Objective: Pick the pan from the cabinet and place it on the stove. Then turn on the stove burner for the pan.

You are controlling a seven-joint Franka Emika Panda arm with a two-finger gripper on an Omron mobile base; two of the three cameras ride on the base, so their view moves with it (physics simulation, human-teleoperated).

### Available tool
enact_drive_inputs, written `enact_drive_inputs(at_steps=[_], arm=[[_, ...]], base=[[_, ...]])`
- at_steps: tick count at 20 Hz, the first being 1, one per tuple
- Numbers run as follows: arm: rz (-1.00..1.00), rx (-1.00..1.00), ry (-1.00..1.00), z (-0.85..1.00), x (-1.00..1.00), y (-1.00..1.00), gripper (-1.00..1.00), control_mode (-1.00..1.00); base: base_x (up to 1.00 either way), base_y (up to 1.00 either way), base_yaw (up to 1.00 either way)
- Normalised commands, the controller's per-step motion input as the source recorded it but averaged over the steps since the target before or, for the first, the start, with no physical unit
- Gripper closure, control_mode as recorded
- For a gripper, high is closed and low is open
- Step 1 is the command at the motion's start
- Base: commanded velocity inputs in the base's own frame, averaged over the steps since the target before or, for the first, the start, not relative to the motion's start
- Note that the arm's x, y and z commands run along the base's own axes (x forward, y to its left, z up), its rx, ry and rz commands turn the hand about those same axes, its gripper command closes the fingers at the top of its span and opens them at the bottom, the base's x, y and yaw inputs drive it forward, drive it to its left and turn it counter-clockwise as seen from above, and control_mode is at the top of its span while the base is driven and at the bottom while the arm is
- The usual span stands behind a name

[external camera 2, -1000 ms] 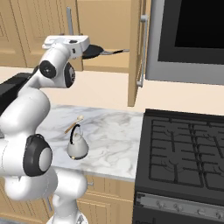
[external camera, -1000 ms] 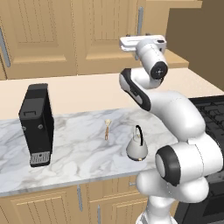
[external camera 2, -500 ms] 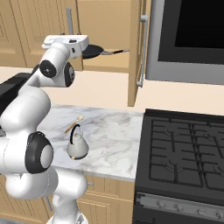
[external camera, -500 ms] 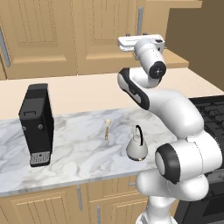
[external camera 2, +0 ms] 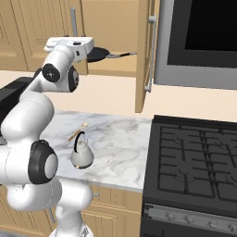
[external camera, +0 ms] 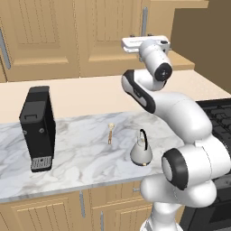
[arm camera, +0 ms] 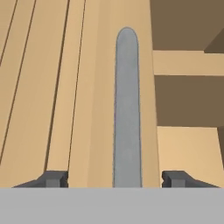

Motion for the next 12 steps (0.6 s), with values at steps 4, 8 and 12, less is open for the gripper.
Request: enact_drive_inputs(at_steps=[4, 8, 12], arm=[[0.0, 0.0, 0.0, 0.0, 0.0, -0.23, 1.0, -1.0], [-0.01, 0.0, 0.0, 0.0, 0.0, -0.31, 1.0, -1.0], [-0.08, 0.0, 0.0, 0.0, 0.0, -0.13, 1.0, -1.0]], base=[[0.0, 0.0, 0.0], [0.0, 0.0, 0.0], [0.0, 0.0, 0.0]])
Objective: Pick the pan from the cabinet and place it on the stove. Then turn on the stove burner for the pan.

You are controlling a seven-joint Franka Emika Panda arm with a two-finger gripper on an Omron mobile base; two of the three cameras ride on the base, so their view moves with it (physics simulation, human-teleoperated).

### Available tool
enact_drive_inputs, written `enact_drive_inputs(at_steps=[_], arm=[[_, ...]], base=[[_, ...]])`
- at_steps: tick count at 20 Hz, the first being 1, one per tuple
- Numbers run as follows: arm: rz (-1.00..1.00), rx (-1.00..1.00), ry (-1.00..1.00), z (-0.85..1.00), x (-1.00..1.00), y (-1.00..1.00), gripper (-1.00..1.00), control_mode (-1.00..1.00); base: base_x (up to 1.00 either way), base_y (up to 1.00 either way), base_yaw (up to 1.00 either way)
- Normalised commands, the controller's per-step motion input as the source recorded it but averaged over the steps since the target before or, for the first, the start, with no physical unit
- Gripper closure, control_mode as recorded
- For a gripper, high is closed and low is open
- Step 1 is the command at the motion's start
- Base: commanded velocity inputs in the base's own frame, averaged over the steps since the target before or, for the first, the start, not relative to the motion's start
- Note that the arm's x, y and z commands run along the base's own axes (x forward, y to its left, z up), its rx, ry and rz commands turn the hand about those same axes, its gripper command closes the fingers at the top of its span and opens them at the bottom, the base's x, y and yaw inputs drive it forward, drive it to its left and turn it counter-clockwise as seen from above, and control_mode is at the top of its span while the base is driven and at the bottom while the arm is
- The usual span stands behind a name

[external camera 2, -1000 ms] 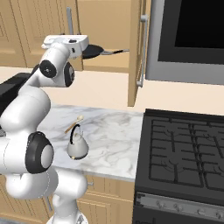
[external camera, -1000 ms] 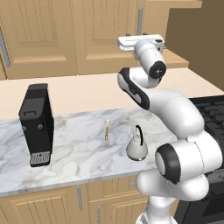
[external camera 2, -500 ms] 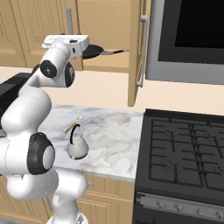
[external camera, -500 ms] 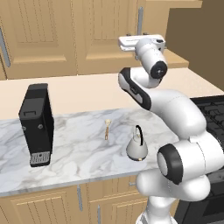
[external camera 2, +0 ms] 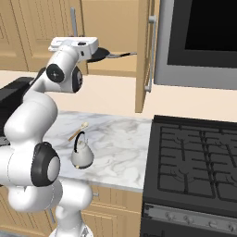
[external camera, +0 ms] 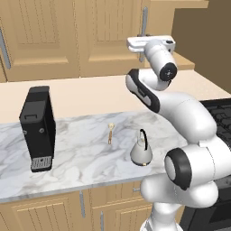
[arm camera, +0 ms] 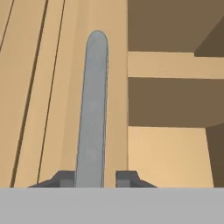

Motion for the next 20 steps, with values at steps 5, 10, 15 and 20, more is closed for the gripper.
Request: enact_drive_inputs(at_steps=[5, 10, 15, 20], arm=[[-0.21, 0.0, 0.0, 0.0, 0.11, 0.14, 1.0, -1.0], [-0.13, 0.0, 0.03, -0.02, 0.32, 0.2, 1.0, -1.0], [-0.02, 0.0, 0.04, -0.02, 0.19, 0.12, 1.0, -1.0], [0.07, 0.02, 0.02, 0.0, 0.16, 0.0, 1.0, -1.0]], base=[[0.0, 0.0, 0.0], [0.0, 0.0, 0.0], [0.0, 0.0, 0.0], [0.0, 0.0, 0.0]])
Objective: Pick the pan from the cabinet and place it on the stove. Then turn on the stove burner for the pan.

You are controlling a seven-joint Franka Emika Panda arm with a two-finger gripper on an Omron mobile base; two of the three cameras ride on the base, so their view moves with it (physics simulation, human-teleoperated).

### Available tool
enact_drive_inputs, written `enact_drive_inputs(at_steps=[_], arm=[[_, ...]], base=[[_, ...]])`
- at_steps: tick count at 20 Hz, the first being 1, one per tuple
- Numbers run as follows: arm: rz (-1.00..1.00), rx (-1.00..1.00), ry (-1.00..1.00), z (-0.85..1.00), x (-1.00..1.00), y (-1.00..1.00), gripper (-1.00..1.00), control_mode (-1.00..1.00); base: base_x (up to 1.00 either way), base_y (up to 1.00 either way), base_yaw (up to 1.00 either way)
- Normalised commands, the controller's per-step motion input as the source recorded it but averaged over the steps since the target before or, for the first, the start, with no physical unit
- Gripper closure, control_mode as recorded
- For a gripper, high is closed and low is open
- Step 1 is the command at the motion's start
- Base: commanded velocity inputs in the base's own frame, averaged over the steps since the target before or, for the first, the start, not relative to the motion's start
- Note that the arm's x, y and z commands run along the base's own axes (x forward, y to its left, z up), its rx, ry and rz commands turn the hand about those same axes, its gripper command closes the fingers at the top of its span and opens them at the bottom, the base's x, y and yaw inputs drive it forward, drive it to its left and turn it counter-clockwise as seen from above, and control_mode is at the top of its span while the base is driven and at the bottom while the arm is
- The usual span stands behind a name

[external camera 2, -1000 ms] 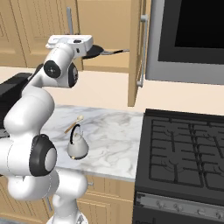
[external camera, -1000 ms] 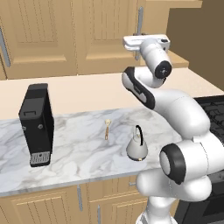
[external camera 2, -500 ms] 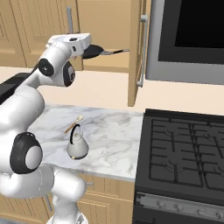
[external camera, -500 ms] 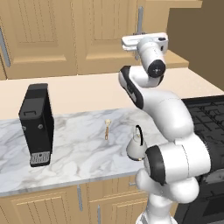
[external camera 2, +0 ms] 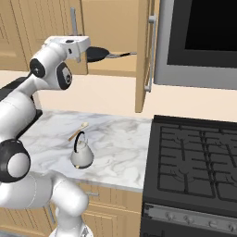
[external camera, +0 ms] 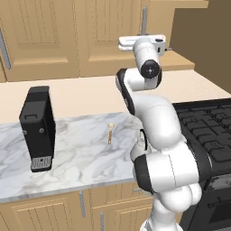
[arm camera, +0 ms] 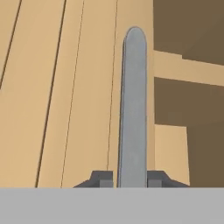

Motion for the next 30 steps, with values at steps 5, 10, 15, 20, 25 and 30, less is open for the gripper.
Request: enact_drive_inputs(at_steps=[5, 10, 15, 20, 25, 30], arm=[[0.14, 0.0, 0.0, 0.04, -0.07, 0.01, 1.0, -1.0], [0.1, 0.0, 0.0, 0.24, -0.34, 0.22, 1.0, -1.0], [0.02, 0.0, 0.01, 0.44, -0.58, 0.37, 1.0, -1.0], [0.0, 0.0, 0.05, 0.54, -0.61, 0.46, 1.0, -1.0], [-0.01, 0.0, 0.04, 0.49, -0.65, 0.45, 1.0, -1.0], [-0.04, 0.0, 0.03, 0.39, -0.7, 0.4, 1.0, -1.0]], base=[[0.0, 0.0, 0.0], [0.0, 0.0, 0.0], [0.0, 0.0, 0.0], [0.0, 0.0, 0.0], [0.0, 0.0, 0.0], [0.0, 0.0, 0.0]])
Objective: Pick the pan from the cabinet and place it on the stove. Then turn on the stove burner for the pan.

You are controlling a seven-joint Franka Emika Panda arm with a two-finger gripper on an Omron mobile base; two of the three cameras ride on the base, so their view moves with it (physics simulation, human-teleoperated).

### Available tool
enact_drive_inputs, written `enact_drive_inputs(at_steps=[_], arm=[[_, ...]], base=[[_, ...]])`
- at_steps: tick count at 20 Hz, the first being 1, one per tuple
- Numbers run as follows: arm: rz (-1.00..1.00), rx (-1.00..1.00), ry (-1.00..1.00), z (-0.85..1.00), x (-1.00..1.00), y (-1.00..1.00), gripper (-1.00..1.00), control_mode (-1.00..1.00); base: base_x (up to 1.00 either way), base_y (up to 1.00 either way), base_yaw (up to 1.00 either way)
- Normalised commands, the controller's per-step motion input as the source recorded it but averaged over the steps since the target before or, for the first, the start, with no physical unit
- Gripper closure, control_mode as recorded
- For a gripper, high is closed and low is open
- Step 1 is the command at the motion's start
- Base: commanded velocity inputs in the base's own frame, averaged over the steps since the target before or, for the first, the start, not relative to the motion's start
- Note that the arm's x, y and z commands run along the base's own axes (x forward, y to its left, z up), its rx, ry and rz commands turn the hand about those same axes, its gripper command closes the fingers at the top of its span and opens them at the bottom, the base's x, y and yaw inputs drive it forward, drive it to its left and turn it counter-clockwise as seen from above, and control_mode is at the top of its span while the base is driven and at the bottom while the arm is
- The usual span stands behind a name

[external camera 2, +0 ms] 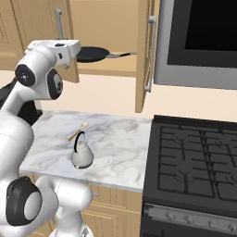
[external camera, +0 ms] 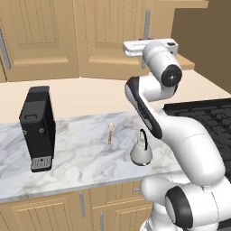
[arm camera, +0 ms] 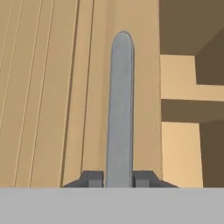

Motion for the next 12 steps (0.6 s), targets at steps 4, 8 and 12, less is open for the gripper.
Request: enact_drive_inputs(at_steps=[4, 8, 12], arm=[[-0.05, 0.0, 0.03, 0.33, -0.72, 0.42, 1.0, -1.0], [-0.05, 0.0, 0.04, 0.24, -0.68, 0.46, 1.0, -1.0], [-0.04, -0.03, 0.02, 0.06, -0.64, 0.66, 1.0, -1.0]], base=[[0.0, 0.0, 0.0], [0.0, 0.0, 0.0], [0.0, 0.0, 0.0]])
